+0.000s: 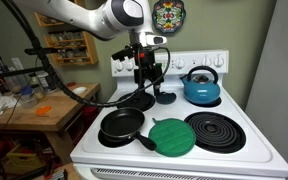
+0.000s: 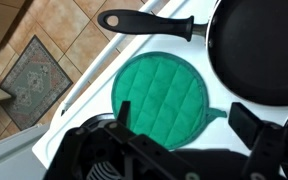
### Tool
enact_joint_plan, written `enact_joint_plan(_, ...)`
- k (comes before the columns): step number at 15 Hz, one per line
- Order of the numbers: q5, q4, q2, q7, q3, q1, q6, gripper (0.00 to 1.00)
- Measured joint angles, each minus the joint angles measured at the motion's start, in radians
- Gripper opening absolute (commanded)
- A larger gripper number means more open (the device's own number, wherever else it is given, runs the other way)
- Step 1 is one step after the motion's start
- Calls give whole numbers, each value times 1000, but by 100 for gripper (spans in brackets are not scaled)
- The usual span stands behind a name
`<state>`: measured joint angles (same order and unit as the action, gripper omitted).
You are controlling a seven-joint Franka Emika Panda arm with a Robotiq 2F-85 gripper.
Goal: Use the green mat to move the pan to the left back stove plate
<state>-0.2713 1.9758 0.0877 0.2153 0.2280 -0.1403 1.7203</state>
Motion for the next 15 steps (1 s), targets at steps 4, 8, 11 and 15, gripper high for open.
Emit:
enact_joint_plan(4,0,-6,22,-1,0,-1,-2,100)
enact_joint_plan(8,11,-15,-35,96,-30,14,-55,100)
enact_joint_plan(11,16,-45,-156,220,-59,23,-51,100)
enact_joint_plan(15,54,-136,-317,354,-81,15,-9,100)
